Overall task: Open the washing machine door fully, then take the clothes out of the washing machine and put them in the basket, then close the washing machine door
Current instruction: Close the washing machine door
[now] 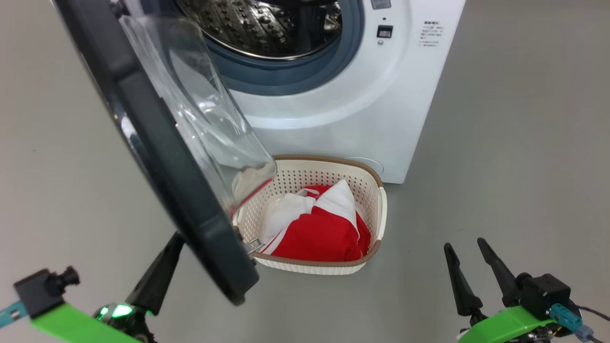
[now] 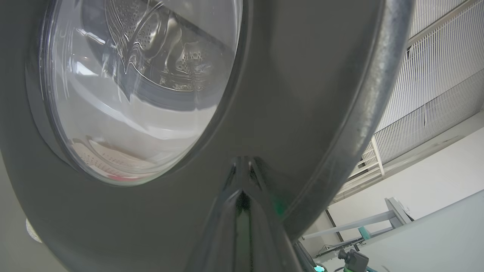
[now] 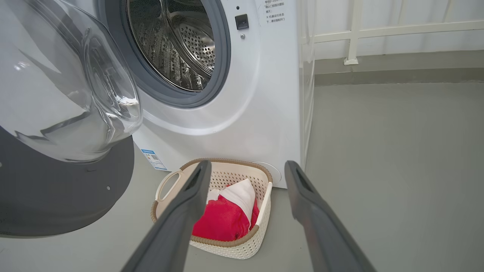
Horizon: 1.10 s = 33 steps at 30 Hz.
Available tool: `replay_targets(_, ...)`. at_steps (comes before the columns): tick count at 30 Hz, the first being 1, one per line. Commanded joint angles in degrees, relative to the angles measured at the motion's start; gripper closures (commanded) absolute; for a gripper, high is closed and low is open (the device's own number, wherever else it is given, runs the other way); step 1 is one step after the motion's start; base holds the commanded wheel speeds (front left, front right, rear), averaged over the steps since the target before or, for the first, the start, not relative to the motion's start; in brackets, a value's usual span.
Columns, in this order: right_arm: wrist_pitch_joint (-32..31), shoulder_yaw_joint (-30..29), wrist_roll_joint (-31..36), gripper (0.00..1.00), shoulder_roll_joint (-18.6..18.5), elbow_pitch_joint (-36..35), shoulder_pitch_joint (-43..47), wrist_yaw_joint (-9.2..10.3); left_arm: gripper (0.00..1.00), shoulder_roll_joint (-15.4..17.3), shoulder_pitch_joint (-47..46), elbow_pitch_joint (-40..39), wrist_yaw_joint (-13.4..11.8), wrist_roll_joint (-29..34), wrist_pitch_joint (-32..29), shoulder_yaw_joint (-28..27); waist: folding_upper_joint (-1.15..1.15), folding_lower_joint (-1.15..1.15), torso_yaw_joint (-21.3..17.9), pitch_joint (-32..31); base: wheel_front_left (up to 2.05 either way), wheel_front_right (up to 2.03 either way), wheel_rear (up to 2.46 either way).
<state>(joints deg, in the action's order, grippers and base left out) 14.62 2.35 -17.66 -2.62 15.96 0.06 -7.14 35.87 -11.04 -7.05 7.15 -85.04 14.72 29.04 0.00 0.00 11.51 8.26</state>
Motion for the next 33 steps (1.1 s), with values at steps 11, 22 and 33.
replay_targets(11, 0.38, 1.13, -0.65, 0.0, -0.26, -1.84, -3.81, -0.35, 1.0, 1.57, -11.47, -0.12, 0.34, -5.04, -4.35, 0.54, 0.0, 0.0, -3.05, 2.75, 0.0, 0.0, 0.0)
replay_targets(22, 0.38, 1.23, -1.67, 0.0, -0.26, -2.36, -4.82, -0.35, 1.0, -1.19, -17.24, 1.08, 0.34, -5.78, -7.59, -0.18, 0.0, 0.0, -6.92, 4.82, 0.0, 0.0, 0.0)
replay_targets(33, 0.38, 1.35, -2.64, 0.0, -0.26, -2.94, -6.3, -0.35, 1.0, -3.72, -23.43, 3.87, 0.34, -4.57, -8.78, -0.54, 0.0, 0.0, -10.48, 7.2, 0.0, 0.0, 0.0)
